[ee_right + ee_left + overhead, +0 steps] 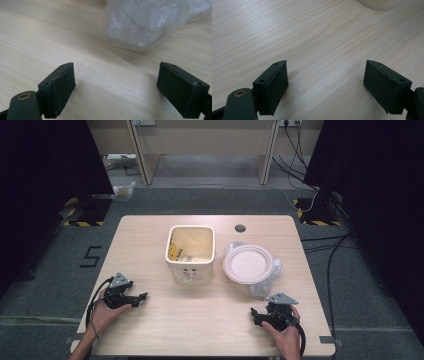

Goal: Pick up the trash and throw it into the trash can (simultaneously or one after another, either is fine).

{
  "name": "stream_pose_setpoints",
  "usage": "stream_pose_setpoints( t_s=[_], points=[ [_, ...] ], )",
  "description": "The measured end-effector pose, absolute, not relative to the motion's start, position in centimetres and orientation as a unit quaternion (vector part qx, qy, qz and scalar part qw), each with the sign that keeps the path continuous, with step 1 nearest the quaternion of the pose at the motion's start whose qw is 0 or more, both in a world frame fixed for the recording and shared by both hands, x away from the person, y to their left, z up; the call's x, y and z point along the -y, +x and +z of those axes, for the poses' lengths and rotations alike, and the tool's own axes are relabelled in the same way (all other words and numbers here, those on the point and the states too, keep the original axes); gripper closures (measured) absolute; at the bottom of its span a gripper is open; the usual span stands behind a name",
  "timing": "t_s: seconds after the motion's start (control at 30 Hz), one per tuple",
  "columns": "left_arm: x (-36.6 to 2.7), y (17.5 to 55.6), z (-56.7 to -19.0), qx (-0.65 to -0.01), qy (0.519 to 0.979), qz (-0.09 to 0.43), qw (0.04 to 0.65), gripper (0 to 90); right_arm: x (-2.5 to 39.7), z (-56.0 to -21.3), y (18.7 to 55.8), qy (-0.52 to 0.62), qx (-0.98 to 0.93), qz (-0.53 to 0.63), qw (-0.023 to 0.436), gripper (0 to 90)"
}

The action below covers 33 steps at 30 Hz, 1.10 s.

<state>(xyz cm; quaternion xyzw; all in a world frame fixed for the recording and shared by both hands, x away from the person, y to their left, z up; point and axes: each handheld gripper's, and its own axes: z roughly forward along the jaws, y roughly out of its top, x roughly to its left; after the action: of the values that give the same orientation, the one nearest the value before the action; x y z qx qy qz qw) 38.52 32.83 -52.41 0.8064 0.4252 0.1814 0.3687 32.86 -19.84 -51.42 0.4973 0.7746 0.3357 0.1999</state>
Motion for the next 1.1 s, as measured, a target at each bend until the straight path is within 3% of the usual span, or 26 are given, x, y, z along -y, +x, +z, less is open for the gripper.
stream_pose_setpoints(
  t_s=[0.4,1.1],
  points=[
    [-32.8,38.5,-52.4,-0.425,0.806,0.181,0.369,18.6,21.4,-48.5,32.7,0.500,-0.751,0.359,0.237,16.3],
    [-32.8,38.5,-52.4,-0.425,0.806,0.182,0.369,18.6,23.5,-44.1,35.2,0.519,-0.700,0.423,0.248,21.5]
  ],
)
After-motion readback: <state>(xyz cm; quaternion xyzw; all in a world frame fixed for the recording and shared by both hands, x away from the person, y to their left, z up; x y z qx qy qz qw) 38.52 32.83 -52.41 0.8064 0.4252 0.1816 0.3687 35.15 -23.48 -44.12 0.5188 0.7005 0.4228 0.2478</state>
